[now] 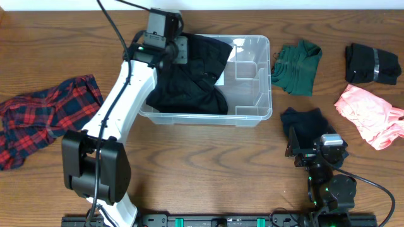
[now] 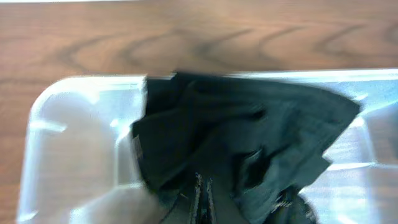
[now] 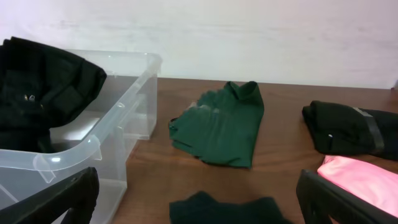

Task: Pack container
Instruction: 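Lower the black jacket into the container and open the left gripper, then withdraw the left gripper to hover over the plaid shirt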

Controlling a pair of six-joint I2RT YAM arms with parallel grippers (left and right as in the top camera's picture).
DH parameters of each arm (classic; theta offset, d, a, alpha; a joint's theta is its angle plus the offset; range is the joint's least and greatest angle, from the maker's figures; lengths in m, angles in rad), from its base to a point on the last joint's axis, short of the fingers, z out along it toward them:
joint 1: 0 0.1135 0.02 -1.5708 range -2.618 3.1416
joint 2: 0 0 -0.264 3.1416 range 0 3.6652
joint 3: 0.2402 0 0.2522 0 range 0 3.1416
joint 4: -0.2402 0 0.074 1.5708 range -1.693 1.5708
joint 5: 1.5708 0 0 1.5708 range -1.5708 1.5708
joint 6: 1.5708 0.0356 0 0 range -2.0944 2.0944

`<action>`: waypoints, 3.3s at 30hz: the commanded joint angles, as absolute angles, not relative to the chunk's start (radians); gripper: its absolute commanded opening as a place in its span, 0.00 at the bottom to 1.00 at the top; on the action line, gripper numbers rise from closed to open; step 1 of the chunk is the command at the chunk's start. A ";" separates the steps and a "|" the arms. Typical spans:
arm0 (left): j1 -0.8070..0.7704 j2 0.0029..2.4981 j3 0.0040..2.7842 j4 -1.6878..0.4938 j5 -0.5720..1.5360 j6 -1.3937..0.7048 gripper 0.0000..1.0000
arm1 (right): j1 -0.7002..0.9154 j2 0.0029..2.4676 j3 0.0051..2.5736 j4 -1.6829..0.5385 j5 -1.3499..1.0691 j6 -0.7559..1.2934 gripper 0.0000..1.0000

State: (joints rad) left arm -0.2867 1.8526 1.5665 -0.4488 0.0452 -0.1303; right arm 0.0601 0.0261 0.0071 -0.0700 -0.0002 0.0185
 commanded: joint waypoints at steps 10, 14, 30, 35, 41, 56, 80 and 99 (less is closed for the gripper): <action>-0.294 2.039 1.588 -0.346 0.032 -0.125 0.06 | 0.052 0.027 0.006 -0.074 0.010 0.025 0.99; -0.293 2.106 1.588 -0.348 0.016 -0.125 0.06 | 0.052 0.027 0.006 -0.074 0.010 0.025 0.99; -0.290 1.913 1.589 -0.349 -0.013 -0.125 0.06 | 0.052 0.027 0.006 -0.074 0.010 0.025 0.99; -0.238 1.753 1.589 -0.363 -0.013 -0.125 0.07 | 0.052 0.027 0.006 -0.074 0.010 0.025 0.99; -0.049 1.645 1.589 -0.481 -0.024 -0.166 0.16 | 0.052 0.027 0.006 -0.074 0.010 0.025 0.99; 0.506 1.649 1.475 -0.728 -0.039 -0.749 0.24 | 0.052 0.027 0.006 -0.074 0.010 0.025 0.99; 0.566 1.656 1.317 -0.620 -0.121 -0.810 0.98 | 0.052 0.027 0.006 -0.074 0.010 0.025 0.99; 0.566 1.656 1.317 -0.620 -0.121 -0.810 0.98 | 0.052 0.027 0.006 -0.069 0.030 0.006 0.99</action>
